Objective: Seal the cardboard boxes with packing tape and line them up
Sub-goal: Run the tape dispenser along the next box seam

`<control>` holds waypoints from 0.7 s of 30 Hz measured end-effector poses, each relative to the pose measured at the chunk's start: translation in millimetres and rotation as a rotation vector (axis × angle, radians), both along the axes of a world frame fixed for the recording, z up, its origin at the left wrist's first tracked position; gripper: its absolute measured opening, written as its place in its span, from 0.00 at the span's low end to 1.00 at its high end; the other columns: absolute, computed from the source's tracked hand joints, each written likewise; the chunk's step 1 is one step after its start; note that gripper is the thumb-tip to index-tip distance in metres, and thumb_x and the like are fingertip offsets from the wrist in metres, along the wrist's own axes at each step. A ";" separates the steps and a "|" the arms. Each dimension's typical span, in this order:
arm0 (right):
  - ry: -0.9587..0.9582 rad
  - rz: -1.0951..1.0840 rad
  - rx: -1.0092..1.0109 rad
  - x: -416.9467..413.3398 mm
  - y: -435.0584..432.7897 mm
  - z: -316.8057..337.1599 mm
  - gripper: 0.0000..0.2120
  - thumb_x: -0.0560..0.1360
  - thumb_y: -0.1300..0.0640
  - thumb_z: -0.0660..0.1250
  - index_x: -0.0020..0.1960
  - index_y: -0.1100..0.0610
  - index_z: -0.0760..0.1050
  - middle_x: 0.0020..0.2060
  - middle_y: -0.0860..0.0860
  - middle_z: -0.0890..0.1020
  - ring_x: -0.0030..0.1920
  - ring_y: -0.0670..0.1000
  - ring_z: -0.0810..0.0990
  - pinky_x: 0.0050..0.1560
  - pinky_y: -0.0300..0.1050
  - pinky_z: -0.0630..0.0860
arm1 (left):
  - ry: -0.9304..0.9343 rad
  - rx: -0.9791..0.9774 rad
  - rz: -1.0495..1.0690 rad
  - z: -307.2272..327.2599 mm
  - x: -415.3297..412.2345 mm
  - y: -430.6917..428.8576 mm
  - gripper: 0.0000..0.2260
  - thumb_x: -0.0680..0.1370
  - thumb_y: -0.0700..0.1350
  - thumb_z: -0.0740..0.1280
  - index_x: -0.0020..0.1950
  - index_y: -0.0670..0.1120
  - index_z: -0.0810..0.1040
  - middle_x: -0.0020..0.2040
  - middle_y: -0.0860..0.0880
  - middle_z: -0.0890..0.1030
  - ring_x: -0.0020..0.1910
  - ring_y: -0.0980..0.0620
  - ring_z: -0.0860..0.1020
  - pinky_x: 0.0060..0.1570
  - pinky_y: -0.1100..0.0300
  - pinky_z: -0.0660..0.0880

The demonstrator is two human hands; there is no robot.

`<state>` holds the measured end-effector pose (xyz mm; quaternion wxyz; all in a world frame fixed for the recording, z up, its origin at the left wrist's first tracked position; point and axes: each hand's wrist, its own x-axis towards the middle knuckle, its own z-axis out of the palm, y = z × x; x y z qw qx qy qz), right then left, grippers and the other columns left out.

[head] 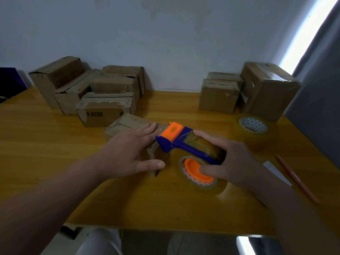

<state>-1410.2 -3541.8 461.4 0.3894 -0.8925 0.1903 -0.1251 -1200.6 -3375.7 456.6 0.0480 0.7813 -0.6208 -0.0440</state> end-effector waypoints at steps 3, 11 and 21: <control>0.043 0.008 -0.041 -9.2 -3.9 10.7 0.36 0.65 0.53 0.76 0.62 0.25 0.64 0.49 0.39 0.79 0.42 0.41 0.80 0.39 0.38 0.80 | -0.008 0.030 0.014 1.4 0.9 -0.9 0.49 0.59 0.82 0.37 0.75 0.59 0.41 0.76 0.57 0.43 0.76 0.58 0.46 0.72 0.56 0.50; 0.196 0.021 -0.042 -30.8 -10.5 16.2 0.34 0.67 0.58 0.74 0.63 0.30 0.66 0.38 0.45 0.80 0.31 0.41 0.76 0.30 0.33 0.70 | 0.024 0.022 0.022 1.0 1.8 -4.0 0.47 0.60 0.82 0.38 0.75 0.61 0.42 0.76 0.58 0.44 0.75 0.60 0.45 0.70 0.59 0.46; 0.487 0.106 -0.190 28.3 -10.4 52.1 0.33 0.68 0.51 0.73 0.68 0.34 0.66 0.59 0.44 0.68 0.46 0.43 0.71 0.40 0.37 0.70 | -0.016 0.059 -0.022 3.5 -0.4 -5.2 0.39 0.63 0.79 0.37 0.71 0.66 0.40 0.78 0.53 0.44 0.77 0.53 0.45 0.71 0.57 0.43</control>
